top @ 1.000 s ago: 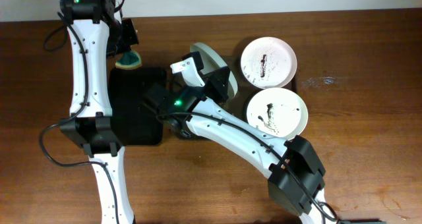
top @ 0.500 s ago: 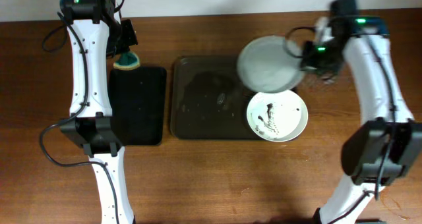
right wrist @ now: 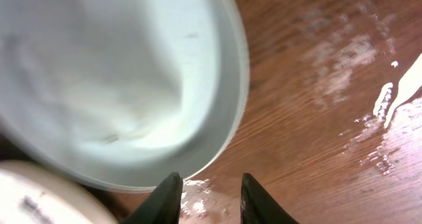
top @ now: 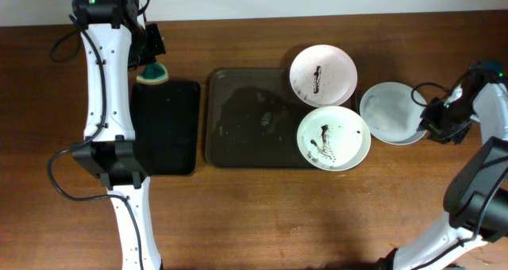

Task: Clean dirty plates on tray and stack at the side
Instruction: 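Carry the cleaned plate right with the right gripper and set it on the table, then grasp the rim of the front white plate with the right gripper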

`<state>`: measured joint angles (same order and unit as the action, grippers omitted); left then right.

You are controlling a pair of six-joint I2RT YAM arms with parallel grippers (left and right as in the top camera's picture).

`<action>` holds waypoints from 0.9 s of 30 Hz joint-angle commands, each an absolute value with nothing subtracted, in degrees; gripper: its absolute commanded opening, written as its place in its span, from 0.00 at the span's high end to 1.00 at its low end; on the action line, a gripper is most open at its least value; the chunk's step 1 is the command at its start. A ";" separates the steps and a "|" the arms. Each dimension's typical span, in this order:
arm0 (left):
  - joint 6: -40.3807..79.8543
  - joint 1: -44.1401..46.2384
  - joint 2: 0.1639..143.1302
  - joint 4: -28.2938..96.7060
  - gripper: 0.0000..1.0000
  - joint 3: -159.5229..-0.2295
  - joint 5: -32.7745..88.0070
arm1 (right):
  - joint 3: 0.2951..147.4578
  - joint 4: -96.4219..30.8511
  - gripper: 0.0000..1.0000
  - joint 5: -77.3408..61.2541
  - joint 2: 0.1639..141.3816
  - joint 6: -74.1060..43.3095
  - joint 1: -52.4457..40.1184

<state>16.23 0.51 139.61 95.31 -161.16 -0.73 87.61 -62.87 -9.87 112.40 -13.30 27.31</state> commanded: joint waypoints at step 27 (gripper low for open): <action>15.51 0.58 137.88 95.44 1.00 -162.15 -1.32 | 74.59 -53.67 0.96 -10.39 107.94 -7.29 -0.78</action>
<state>16.23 0.51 139.61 95.79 -161.16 -0.73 72.51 -53.71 -10.63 109.40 -6.13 4.03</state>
